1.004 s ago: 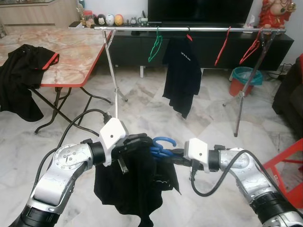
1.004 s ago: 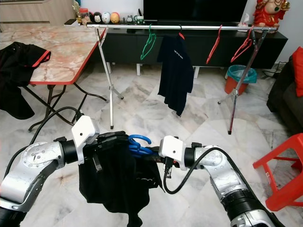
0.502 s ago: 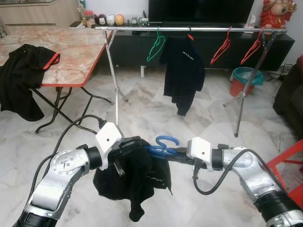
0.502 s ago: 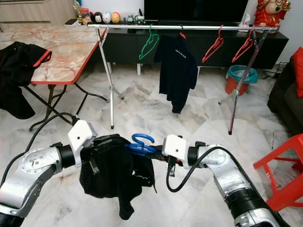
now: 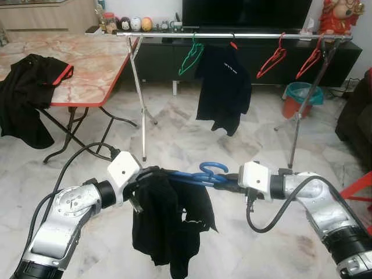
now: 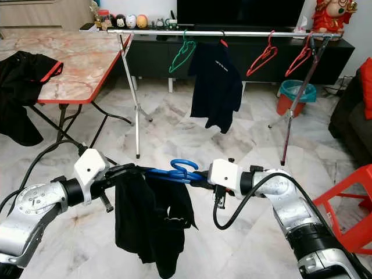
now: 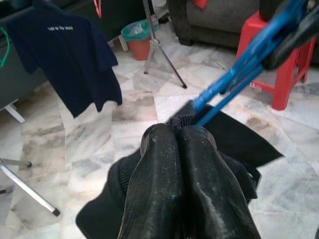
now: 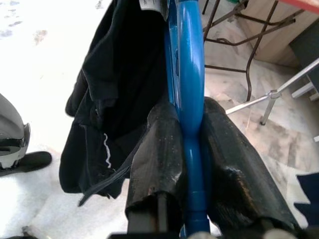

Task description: Hang hanger

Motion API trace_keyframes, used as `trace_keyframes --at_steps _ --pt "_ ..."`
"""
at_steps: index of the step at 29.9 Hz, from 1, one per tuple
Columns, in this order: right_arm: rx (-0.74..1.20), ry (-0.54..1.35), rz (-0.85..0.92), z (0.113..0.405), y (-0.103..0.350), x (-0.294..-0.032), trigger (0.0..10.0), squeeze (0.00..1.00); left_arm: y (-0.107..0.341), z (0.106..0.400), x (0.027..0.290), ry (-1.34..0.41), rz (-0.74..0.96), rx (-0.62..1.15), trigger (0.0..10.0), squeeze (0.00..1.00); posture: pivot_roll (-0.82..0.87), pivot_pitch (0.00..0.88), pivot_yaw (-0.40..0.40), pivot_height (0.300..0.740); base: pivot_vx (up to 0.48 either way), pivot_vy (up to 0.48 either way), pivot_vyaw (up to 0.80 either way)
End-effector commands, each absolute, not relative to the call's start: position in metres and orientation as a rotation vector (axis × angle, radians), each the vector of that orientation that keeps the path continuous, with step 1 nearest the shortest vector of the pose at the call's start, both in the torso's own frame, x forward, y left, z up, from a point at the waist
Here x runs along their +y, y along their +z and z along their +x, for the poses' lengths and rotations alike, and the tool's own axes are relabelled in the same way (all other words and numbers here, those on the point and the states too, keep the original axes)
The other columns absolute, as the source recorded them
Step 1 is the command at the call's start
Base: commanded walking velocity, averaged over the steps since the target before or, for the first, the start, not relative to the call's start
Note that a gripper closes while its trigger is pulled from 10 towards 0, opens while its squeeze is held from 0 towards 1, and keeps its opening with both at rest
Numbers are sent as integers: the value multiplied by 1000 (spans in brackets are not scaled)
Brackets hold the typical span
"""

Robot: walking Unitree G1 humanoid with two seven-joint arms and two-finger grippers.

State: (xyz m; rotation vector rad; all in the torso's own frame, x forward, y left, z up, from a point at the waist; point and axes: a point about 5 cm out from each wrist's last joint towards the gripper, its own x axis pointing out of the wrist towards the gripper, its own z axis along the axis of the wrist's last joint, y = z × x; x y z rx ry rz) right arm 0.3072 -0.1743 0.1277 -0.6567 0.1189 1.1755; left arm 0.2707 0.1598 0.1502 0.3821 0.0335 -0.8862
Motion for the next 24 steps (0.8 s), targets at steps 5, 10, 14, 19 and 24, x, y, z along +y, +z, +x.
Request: trace_keyframes --at_steps 5,10,14,19,24 --pt "77 1205 -686 307 148 -177 0 0 147 277 165 -801 408 11 0 0 101 0 12 740 0 0 0" --pt "136 1233 -727 302 143 -182 0 0 156 286 170 -702 384 -50 0 0 100 0 12 740 0 0 0" --pt "200 1184 -826 305 139 -195 0 0 155 287 172 -697 396 -50 0 0 101 0 14 740 0 0 0" --pt "192 1110 -826 309 151 -211 0 0 151 288 180 -656 412 -42 0 0 101 0 14 740 0 0 0" --pt "106 995 -786 313 166 -223 0 0 144 287 186 -617 394 -25 0 0 97 0 16 740 0 0 0"
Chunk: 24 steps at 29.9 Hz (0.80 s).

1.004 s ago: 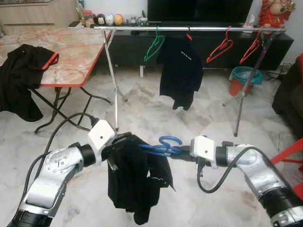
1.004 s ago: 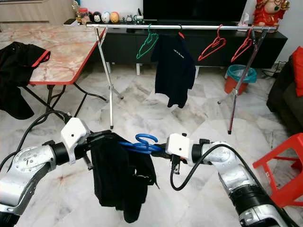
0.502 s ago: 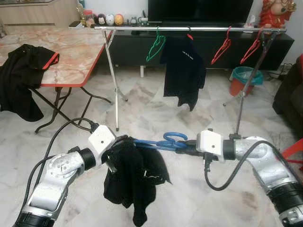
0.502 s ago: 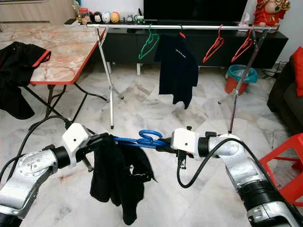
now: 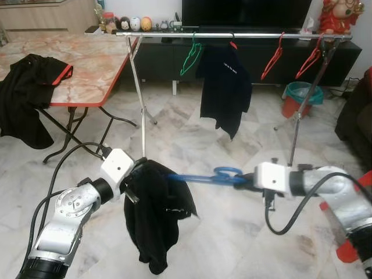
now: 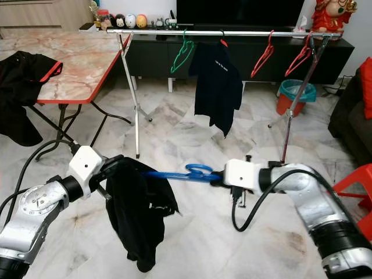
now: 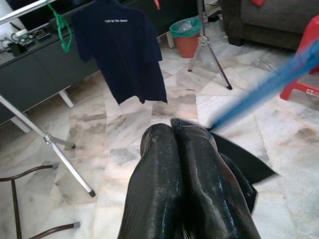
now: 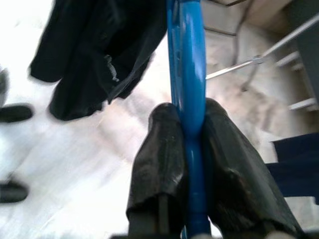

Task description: Hang hanger

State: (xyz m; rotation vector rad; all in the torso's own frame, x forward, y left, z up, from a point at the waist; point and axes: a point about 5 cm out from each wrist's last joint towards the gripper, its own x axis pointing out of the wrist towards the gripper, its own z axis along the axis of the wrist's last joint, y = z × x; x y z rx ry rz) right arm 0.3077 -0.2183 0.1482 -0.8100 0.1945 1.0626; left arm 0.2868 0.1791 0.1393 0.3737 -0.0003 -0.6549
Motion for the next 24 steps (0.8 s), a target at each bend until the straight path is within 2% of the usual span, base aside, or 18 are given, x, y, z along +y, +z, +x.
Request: trace_keyframes --at_steps 1,7,8,9,10,11,13,16,20,24 --pt "67 966 -749 315 171 -223 0 0 142 287 187 -604 386 -23 0 0 96 0 16 740 0 0 0" --pt "-41 865 -636 317 174 -221 0 0 141 290 194 -519 351 -35 0 0 92 0 14 740 0 0 0" --pt "-70 783 -568 319 169 -218 1725 0 142 294 199 -438 322 -48 0 0 91 0 15 740 0 0 0" --pt "-75 747 -547 320 165 -216 4510 0 142 296 202 -398 308 -54 314 0 91 0 15 740 0 0 0" --pt "-78 712 -533 321 160 -213 8314 0 142 297 204 -366 296 -57 2235 0 91 0 15 740 0 0 0" --pt "-75 663 -491 320 149 -207 10000 0 142 298 209 -309 278 -64 9961 0 92 0 13 740 0 0 0" --pt "-82 628 -455 319 142 -202 10000 0 142 299 211 -277 258 -71 10000 0 92 0 13 740 0 0 0" --pt "-98 337 -335 326 127 -200 10000 0 140 299 210 -221 184 -87 10000 0 83 0 14 740 0 0 0" --pt "-103 78 -189 324 113 -200 10000 0 140 298 200 -182 63 -132 10000 0 75 0 16 740 0 0 0" --pt "-99 -7 -137 315 104 -182 10000 0 142 299 191 -143 29 -158 10000 0 79 0 12 740 0 0 0"
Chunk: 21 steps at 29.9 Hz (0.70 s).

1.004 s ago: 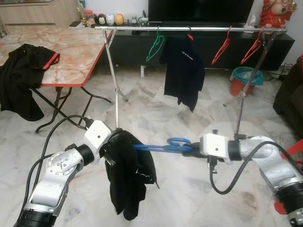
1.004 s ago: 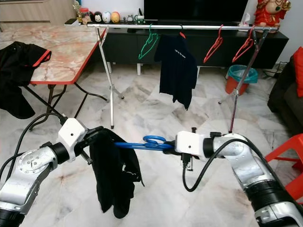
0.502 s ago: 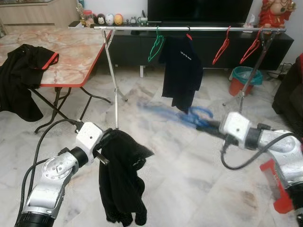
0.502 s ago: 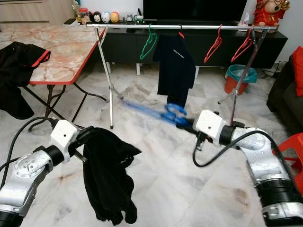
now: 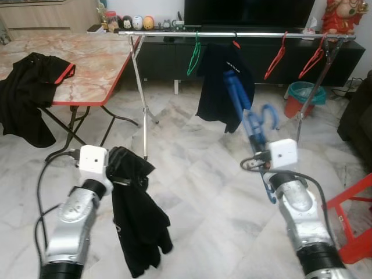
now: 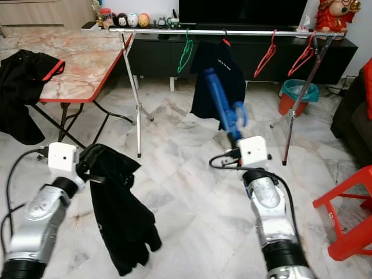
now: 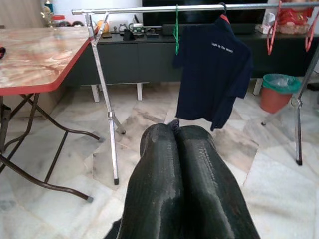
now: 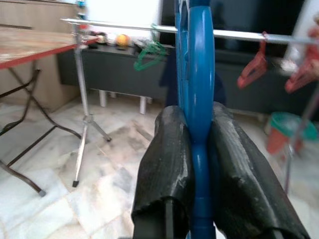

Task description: Hang hanger

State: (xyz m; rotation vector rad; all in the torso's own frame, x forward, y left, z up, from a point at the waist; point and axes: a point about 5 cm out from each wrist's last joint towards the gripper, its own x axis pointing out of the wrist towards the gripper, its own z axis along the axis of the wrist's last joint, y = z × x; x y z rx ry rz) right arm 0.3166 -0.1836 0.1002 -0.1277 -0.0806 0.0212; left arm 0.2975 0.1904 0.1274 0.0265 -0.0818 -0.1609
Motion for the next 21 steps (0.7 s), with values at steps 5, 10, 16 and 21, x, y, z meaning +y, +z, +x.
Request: trace_keyframes --at_steps 5,10,16,21 --pt "-103 -64 -114 307 100 -177 10000 0 143 299 186 -108 -5 -186 10000 0 69 0 4 740 0 0 0" --pt "-84 -102 -113 293 90 -183 10000 0 148 302 187 -63 -29 -225 10000 0 48 0 -8 740 0 0 0" --pt "44 -204 -152 257 58 -210 10000 0 155 305 206 13 31 -254 10000 0 46 0 -5 740 0 0 0" --pt "49 -234 -145 246 56 -215 10000 0 152 304 210 27 32 -248 10000 0 23 0 6 740 0 0 0"
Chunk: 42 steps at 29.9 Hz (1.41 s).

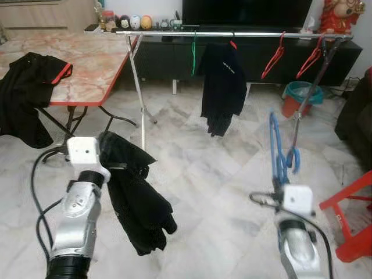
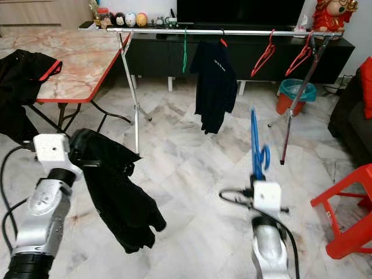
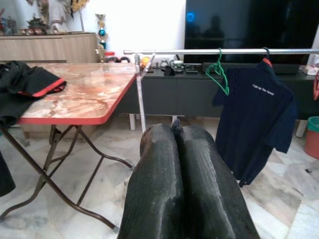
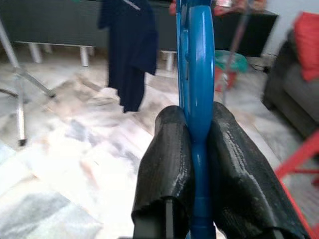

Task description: Hang hanger

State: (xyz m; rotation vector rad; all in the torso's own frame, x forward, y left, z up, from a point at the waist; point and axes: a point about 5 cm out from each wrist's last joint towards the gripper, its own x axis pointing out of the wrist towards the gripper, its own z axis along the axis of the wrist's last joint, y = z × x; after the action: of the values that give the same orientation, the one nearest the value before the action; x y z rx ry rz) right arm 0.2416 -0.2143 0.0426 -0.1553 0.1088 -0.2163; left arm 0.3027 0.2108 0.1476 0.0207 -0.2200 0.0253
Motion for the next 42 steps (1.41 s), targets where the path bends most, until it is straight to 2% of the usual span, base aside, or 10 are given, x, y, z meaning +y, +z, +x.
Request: trace_keyframes --at_steps 1,15,19,34,42 --pt "47 -237 -147 246 57 -216 10000 0 151 304 210 28 29 -246 10000 0 18 0 8 740 0 0 0" --pt "-1 -178 -117 267 71 -193 10000 0 151 308 209 34 40 -246 10000 0 48 0 -3 740 0 340 0" --pt "9 -204 -72 267 69 -194 10000 0 152 309 208 33 35 -249 10000 0 51 0 -4 740 0 375 0" --pt "-9 -162 -116 274 74 -185 10000 0 157 312 211 47 41 -265 10000 0 57 0 0 740 0 375 0" --pt "-13 -171 -124 276 75 -189 10000 0 158 312 213 54 45 -268 10000 0 62 0 -2 740 0 375 0"
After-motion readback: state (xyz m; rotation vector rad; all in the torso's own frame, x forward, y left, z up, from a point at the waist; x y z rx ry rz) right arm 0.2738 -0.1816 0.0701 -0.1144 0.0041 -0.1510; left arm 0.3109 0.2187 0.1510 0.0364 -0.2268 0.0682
